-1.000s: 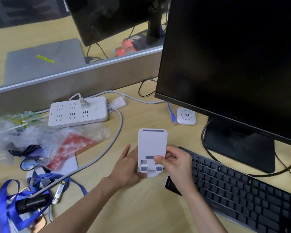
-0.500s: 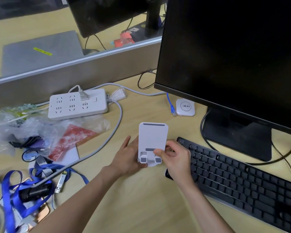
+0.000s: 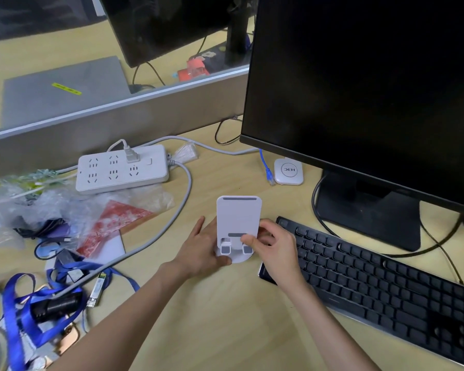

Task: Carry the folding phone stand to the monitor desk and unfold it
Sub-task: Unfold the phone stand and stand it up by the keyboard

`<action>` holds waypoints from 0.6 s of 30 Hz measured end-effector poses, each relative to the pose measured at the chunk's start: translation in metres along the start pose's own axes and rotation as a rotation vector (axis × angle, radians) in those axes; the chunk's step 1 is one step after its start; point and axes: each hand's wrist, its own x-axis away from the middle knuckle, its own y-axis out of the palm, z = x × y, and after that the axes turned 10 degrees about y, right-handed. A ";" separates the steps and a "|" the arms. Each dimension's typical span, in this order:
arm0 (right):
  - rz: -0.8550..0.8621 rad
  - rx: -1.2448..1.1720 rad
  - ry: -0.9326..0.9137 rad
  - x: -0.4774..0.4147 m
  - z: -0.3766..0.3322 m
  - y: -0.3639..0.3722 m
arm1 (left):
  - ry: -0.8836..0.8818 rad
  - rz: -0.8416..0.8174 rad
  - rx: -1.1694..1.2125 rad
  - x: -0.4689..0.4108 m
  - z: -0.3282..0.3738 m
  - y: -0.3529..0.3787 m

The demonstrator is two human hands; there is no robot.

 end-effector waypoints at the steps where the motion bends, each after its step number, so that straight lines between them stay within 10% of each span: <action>1: -0.042 -0.033 0.013 0.001 -0.003 -0.003 | 0.005 -0.002 0.011 0.000 0.001 -0.001; 7: -0.196 -0.544 0.306 0.004 -0.004 -0.009 | 0.004 0.075 0.167 0.005 0.012 -0.011; 18: -0.127 -0.488 0.499 0.000 0.015 0.032 | -0.080 0.116 0.519 0.012 0.031 -0.004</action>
